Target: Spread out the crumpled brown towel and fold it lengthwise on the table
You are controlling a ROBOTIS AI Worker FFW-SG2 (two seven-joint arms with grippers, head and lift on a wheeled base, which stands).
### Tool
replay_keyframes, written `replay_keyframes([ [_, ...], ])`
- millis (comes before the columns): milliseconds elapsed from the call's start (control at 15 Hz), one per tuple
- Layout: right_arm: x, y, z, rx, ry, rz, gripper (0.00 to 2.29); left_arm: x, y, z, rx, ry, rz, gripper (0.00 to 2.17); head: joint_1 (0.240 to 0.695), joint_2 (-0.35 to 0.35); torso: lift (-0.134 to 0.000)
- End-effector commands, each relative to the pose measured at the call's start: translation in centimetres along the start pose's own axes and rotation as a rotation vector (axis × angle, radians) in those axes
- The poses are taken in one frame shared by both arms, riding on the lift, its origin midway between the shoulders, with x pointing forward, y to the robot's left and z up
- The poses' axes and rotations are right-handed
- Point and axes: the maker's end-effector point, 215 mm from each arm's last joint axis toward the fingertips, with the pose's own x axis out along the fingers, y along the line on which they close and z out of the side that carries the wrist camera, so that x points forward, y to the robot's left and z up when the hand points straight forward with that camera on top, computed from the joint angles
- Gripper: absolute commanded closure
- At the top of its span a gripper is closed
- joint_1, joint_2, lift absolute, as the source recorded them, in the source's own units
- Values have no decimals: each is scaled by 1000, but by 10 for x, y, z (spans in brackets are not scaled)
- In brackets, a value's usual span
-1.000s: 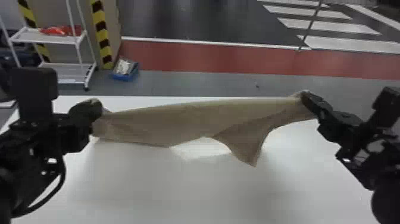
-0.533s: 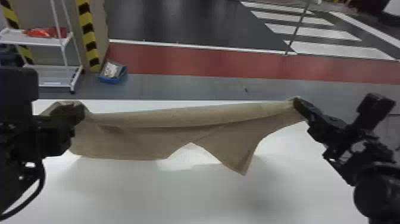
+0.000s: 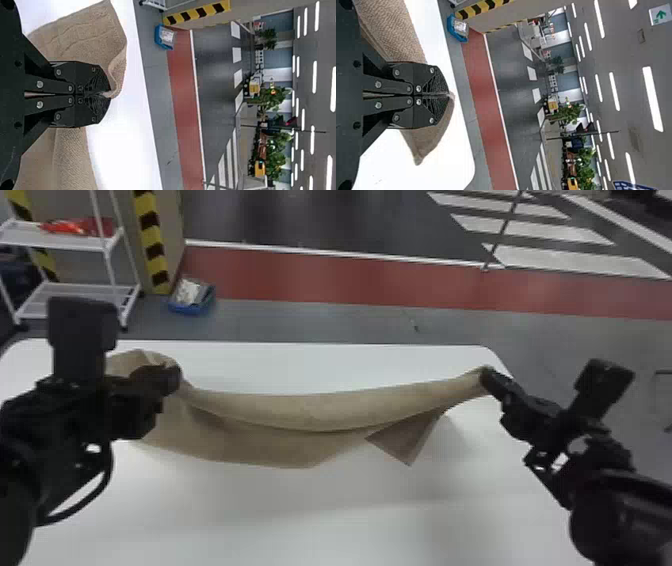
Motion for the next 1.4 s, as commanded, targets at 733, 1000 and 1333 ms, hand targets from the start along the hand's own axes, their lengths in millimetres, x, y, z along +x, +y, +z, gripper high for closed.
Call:
replay_keyframes([
  [733, -44, -69, -50, 57, -2, -131, 2044, 117, -122, 21, 72, -144, -54, 9, 687, -350, -124],
  [1000, -36, -66, -51, 64, -10, -125, 2044, 106, -45, -11, 19, -121, 16, 26, 695, -350, -124],
  [1333, -40, -73, -49, 63, -17, -137, 2040, 103, 12, -36, 16, -128, 77, 26, 695, -298, -124],
])
